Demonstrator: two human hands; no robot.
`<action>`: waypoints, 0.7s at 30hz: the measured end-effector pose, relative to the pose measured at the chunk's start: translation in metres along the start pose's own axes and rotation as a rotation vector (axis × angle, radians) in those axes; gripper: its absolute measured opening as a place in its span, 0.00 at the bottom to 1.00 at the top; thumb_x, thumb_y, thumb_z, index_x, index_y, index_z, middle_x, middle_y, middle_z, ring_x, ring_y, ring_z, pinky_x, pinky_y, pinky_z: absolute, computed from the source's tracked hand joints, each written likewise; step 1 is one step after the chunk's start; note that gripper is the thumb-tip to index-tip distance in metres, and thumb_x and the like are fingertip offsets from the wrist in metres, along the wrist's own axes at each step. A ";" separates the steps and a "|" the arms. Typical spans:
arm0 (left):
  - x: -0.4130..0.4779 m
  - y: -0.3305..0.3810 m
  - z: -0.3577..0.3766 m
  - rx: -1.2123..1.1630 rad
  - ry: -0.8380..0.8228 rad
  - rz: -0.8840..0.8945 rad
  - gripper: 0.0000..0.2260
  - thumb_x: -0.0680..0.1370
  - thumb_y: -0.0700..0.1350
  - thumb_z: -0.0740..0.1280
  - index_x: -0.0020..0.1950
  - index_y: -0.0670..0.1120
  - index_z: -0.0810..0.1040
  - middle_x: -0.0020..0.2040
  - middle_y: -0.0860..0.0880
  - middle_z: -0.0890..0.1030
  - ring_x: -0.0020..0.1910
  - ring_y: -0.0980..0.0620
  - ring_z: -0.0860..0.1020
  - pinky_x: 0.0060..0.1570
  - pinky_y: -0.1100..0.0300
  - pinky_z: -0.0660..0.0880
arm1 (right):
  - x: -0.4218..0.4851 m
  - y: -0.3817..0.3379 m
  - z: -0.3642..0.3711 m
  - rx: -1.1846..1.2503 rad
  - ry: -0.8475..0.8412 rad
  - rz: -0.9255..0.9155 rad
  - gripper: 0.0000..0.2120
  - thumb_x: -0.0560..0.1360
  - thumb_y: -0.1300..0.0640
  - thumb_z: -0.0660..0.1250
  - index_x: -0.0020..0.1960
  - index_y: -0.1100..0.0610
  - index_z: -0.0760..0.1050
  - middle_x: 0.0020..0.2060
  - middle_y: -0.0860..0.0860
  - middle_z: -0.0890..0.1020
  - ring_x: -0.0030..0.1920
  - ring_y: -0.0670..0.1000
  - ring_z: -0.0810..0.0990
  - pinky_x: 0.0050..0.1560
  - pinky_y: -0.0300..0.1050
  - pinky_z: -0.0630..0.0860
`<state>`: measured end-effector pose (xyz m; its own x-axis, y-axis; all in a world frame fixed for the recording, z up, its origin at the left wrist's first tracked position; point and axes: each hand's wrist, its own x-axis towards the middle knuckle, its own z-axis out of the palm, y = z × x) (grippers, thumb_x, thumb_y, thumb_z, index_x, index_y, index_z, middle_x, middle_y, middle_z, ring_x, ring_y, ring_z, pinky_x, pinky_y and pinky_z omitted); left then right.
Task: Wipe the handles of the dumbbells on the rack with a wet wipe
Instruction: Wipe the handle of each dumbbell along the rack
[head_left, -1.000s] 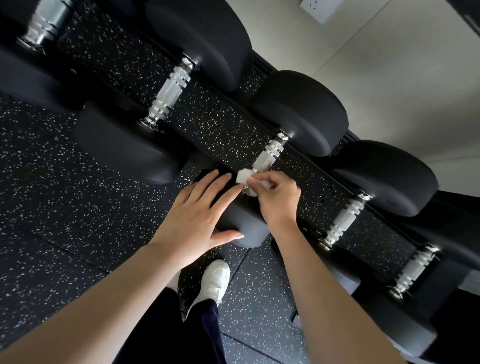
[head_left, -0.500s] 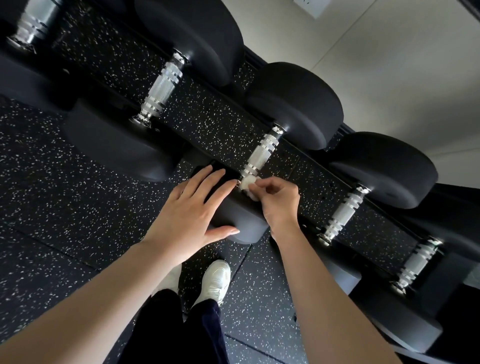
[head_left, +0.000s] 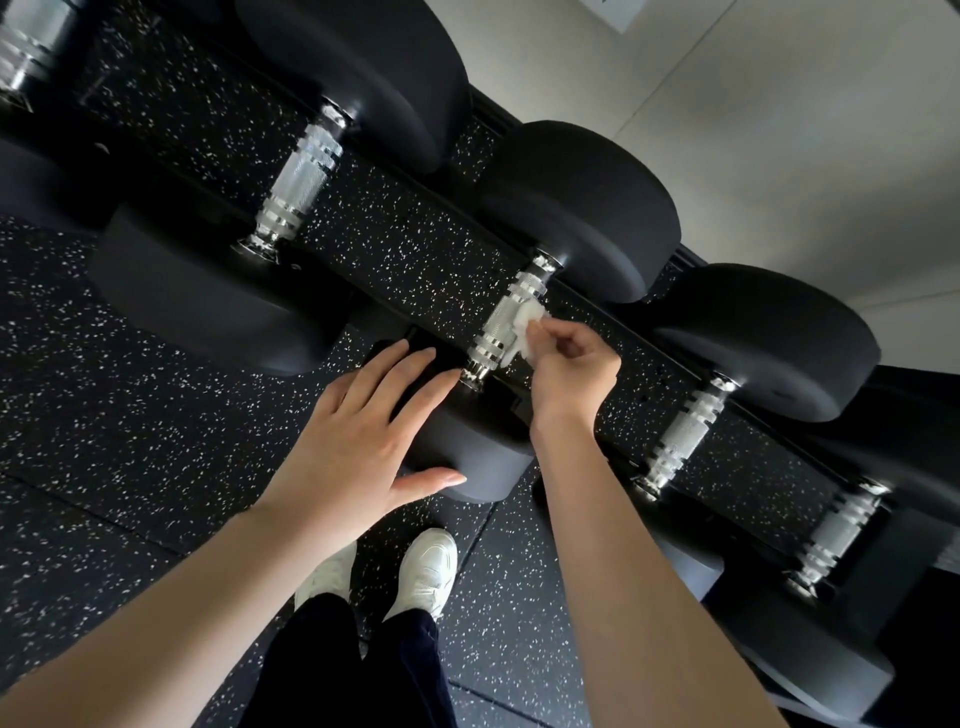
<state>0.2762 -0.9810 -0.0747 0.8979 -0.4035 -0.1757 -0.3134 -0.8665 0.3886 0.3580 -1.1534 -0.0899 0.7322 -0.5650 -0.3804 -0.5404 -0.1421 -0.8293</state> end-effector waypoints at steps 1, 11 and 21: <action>0.000 0.000 0.000 0.002 0.000 0.000 0.34 0.75 0.67 0.53 0.73 0.46 0.67 0.72 0.45 0.68 0.73 0.44 0.64 0.63 0.46 0.67 | 0.001 0.000 0.001 0.007 0.014 -0.008 0.09 0.70 0.65 0.72 0.37 0.53 0.78 0.41 0.52 0.84 0.39 0.47 0.81 0.44 0.40 0.79; 0.000 -0.001 0.001 0.006 -0.015 0.000 0.34 0.75 0.67 0.54 0.73 0.47 0.67 0.72 0.45 0.68 0.73 0.44 0.64 0.63 0.47 0.66 | 0.030 -0.018 0.015 0.124 0.142 -0.059 0.07 0.71 0.65 0.70 0.39 0.55 0.77 0.35 0.50 0.81 0.37 0.47 0.80 0.43 0.40 0.78; 0.000 -0.002 0.001 -0.002 -0.002 0.010 0.33 0.75 0.67 0.53 0.73 0.48 0.64 0.72 0.45 0.69 0.73 0.44 0.64 0.62 0.46 0.67 | 0.037 -0.008 0.004 0.677 -0.296 0.208 0.08 0.75 0.73 0.61 0.45 0.61 0.69 0.35 0.53 0.78 0.33 0.46 0.76 0.38 0.37 0.76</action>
<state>0.2767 -0.9794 -0.0766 0.8942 -0.4125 -0.1738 -0.3215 -0.8620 0.3920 0.3911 -1.1704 -0.0989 0.7750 -0.2712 -0.5709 -0.3771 0.5264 -0.7620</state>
